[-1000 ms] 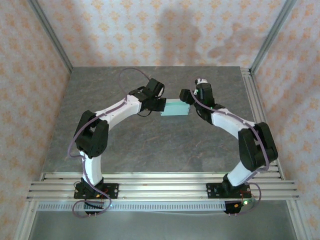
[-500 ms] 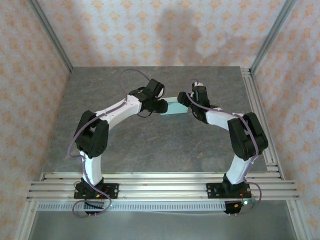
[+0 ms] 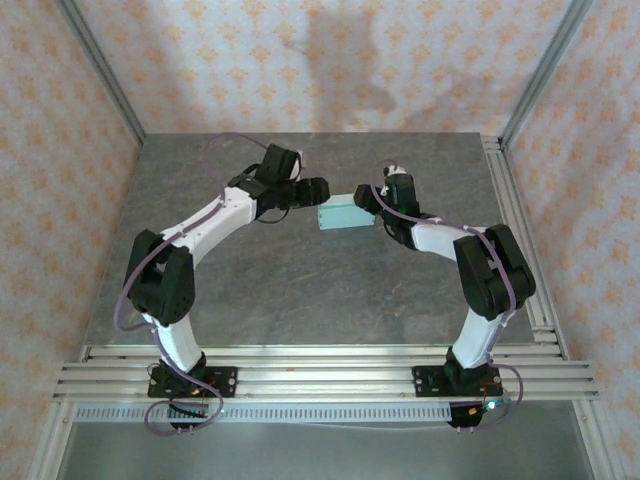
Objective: Fold the paper box
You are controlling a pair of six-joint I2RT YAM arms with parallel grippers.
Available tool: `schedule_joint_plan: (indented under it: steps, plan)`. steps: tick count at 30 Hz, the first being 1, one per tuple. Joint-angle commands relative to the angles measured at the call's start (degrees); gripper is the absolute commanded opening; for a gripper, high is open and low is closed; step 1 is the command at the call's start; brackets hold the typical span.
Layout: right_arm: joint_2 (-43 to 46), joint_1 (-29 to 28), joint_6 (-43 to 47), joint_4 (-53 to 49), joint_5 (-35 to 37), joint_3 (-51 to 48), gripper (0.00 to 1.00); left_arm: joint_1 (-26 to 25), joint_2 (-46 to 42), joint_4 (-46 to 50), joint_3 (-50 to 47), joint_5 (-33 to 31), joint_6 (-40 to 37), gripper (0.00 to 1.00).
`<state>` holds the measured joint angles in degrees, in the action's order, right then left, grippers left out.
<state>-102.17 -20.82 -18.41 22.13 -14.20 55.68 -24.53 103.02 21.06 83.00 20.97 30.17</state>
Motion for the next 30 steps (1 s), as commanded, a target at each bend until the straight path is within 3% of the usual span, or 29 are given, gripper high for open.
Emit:
schedule_joint_plan:
  steps: [1,6,14,24,30]
  plan:
    - [-0.9,0.0,1.5,-4.3,-1.8,-2.2,0.59,0.1,3.9,-2.5,1.4,2.4,4.0,0.68]
    - [-0.5,0.1,1.9,-4.7,-1.8,-1.8,0.59,0.3,8.9,-2.0,2.9,2.3,5.7,0.40]
    - [1.9,1.5,1.3,-7.5,-5.5,0.3,0.60,0.4,10.3,-3.4,-1.1,2.3,6.6,0.25]
    - [5.4,5.5,-6.2,-2.0,-14.1,-1.8,0.72,0.6,11.1,-2.8,-3.0,2.2,5.1,0.21]
    - [4.5,6.3,-6.3,-2.1,-15.0,-4.2,0.55,0.6,11.4,-2.8,-3.5,2.3,4.6,0.20]
